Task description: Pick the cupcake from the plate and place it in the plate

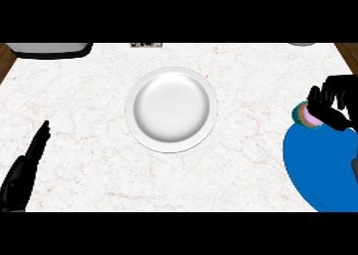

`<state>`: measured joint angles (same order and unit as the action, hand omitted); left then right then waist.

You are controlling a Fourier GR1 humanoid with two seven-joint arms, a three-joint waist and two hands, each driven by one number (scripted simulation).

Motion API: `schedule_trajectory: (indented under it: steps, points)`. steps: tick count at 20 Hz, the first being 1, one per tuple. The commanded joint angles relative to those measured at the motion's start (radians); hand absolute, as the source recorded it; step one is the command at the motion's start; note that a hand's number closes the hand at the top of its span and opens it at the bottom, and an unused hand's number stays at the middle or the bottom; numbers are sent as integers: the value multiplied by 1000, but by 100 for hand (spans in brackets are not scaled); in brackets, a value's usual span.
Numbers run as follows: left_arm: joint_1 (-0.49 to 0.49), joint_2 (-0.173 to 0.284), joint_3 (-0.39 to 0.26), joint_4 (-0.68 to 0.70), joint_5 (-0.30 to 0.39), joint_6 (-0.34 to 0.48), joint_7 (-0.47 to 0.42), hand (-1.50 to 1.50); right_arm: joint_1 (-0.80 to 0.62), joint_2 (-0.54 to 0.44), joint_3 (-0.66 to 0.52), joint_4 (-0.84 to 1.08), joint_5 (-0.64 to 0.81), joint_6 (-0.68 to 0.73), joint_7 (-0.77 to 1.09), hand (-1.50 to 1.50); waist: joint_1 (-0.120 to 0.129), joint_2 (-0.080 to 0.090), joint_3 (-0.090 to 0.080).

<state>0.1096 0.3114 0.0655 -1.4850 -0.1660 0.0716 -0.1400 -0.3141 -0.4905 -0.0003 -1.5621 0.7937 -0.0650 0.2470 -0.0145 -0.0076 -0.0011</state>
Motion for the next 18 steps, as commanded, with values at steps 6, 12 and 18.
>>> schedule_trajectory:
  steps: [6,12,18]
  points:
    - [0,24,30,-25,34,-56,3,0,-79,111,122,-367,-69,167,155,150,16,3,0]
    - [-37,-20,2,3,-20,-26,19,0,-281,258,219,-248,-1,187,254,150,27,8,0]
    - [3,3,41,9,-6,-59,-54,0,-418,395,213,-7,17,150,273,150,30,10,1]
